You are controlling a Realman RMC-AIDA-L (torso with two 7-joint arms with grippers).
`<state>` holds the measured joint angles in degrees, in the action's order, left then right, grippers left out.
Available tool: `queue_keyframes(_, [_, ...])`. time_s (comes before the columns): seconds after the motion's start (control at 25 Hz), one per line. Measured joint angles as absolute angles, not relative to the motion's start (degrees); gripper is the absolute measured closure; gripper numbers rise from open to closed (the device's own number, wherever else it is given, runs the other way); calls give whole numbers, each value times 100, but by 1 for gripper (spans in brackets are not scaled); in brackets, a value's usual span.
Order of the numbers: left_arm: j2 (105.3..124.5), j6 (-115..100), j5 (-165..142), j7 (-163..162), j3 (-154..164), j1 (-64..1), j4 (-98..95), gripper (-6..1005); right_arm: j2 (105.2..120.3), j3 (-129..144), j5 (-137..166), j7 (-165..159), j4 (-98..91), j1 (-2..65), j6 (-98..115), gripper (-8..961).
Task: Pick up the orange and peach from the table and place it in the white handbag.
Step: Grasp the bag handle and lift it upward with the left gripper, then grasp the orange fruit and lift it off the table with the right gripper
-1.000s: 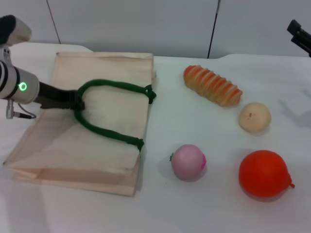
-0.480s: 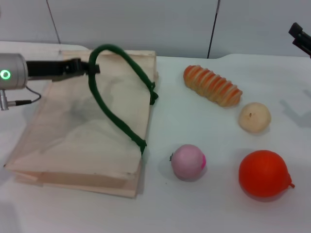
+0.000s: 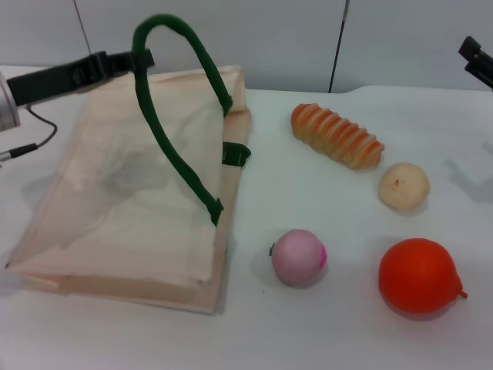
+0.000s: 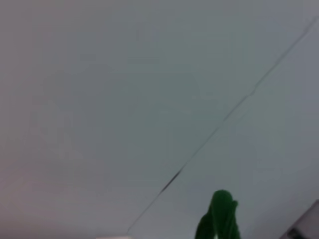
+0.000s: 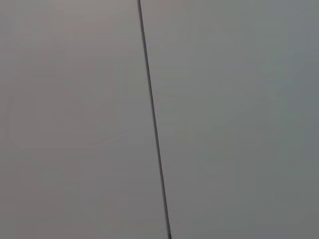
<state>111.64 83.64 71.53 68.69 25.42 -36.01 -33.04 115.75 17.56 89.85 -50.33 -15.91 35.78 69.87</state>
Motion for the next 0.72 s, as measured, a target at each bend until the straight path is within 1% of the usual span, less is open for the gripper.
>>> queue_keyframes(0.2, [11098, 8775, 7613, 7295, 2540, -3531, -3182, 866, 11554, 1815, 9046, -5072, -1638, 3504, 7192, 135])
queue_keyframes(0.48, [11058, 9323, 8224, 7709, 2540, -3400, -3173, 866, 11452, 1828, 10043, -5507, -2069, 3412, 8128, 138])
queue_keyframes(0.6, [11012, 9545, 8359, 7774, 2540, -3350, -3172, 866, 11452, 1827, 10760, -5879, -2487, 3417, 8608, 139])
queue_keyframes(0.72, [10965, 9707, 8435, 7811, 2529, -3300, -3172, 865, 11488, 1828, 11349, -6110, -2756, 3452, 8944, 140])
